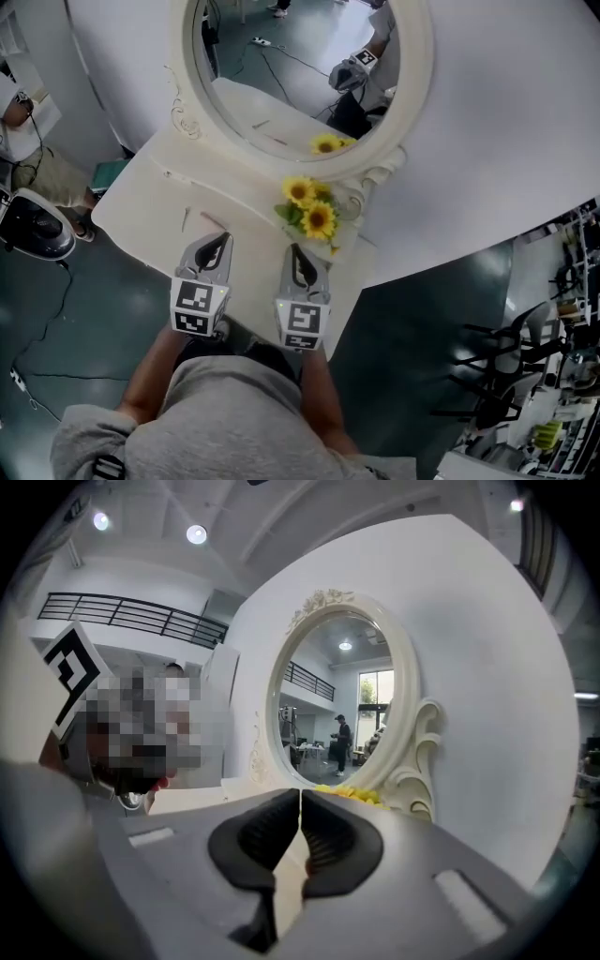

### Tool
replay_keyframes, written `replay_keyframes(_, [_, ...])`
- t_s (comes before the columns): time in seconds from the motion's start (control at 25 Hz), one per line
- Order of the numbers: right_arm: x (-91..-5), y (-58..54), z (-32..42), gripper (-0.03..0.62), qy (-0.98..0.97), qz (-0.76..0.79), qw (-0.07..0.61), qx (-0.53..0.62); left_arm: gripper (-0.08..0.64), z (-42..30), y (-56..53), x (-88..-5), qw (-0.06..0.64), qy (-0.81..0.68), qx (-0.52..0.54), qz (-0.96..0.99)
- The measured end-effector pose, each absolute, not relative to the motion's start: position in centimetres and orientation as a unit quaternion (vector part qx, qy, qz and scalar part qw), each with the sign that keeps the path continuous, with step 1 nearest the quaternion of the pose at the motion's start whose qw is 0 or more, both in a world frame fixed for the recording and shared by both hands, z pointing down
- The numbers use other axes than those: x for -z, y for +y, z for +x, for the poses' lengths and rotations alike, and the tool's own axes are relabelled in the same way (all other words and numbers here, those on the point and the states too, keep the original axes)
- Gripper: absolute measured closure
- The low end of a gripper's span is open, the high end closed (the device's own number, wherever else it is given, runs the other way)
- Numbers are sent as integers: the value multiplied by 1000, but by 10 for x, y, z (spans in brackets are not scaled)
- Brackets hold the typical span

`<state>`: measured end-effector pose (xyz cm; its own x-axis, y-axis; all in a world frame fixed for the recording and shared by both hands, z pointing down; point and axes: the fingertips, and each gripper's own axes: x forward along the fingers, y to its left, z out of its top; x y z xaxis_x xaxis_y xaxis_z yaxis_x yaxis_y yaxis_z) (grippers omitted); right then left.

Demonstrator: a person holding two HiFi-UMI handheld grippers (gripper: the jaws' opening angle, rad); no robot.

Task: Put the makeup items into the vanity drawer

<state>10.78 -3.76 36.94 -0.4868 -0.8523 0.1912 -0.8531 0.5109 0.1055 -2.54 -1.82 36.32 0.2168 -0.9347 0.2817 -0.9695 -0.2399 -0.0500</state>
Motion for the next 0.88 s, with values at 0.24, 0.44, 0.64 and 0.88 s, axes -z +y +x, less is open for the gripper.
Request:
replay_keyframes(0.24, [-370,-39,83,586,-890,442,108,12,549,-41,-11,-367,77,-651,-121,745])
replay_keyframes(0.44, [-377,-35,65,586,-909,403,108,13,549,-50,0,-375,86,-677,-118,721])
replay_keyframes(0.64, [-385,-33,41,586,-925,363,111,5,549,-69,9,-381,94,-703,-125,694])
replay_keyframes(0.88, [-396,-28,0,586,-940,319,120,0,549,-107,21,-389,113,-732,-123,661])
